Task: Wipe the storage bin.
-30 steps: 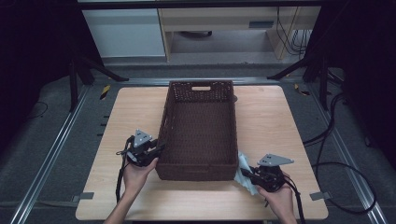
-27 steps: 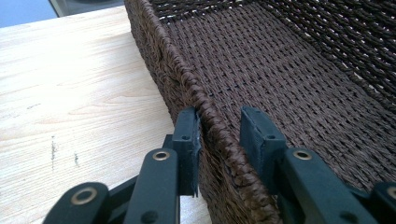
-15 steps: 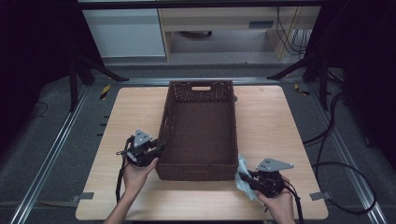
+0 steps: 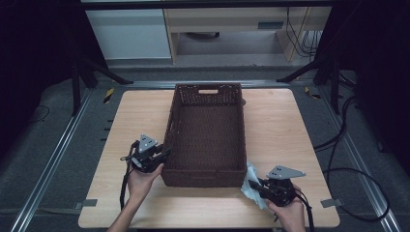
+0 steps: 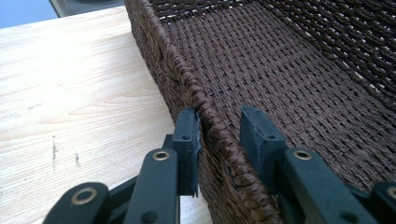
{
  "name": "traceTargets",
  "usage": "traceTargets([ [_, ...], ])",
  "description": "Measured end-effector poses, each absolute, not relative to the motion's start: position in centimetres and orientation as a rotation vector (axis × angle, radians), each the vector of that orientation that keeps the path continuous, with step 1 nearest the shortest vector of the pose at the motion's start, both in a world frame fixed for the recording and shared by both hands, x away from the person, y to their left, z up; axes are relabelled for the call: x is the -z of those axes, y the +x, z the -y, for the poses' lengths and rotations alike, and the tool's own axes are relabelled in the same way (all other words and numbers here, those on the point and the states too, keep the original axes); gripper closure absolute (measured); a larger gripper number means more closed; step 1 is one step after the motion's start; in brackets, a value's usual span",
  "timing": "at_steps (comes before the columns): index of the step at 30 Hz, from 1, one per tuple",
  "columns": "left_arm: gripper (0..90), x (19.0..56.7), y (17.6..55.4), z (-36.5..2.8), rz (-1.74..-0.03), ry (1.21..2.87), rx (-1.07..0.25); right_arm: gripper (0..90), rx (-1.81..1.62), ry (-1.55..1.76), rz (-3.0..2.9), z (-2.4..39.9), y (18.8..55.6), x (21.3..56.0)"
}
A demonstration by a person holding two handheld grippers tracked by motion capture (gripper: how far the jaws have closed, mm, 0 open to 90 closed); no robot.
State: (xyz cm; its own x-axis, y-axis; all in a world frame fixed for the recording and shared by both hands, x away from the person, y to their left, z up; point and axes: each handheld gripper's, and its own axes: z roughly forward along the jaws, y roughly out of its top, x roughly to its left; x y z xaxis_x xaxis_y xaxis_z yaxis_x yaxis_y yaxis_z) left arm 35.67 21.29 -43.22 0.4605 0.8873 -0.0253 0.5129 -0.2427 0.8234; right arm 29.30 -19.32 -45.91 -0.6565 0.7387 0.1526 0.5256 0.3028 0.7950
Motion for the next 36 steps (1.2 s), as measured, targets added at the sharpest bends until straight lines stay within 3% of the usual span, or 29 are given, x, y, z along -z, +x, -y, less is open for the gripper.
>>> traceTargets([
  [7, 67.3, 43.2, 35.7, -21.3, -1.174, 1.901, -0.584, 79.1, -1.351, 1.103, -2.256, 19.5, 28.6, 43.6],
  [27, 67.2, 43.2, 35.7, -21.3, -1.172, 1.906, -0.588, 79.2, -1.073, 1.259, -2.466, 18.0, 30.0, 48.7],
  [36, 67.0, 43.2, 35.7, -21.3, -1.174, 1.905, -0.586, 78.8, -1.065, 1.356, -2.252, 23.3, 30.8, 46.6],
])
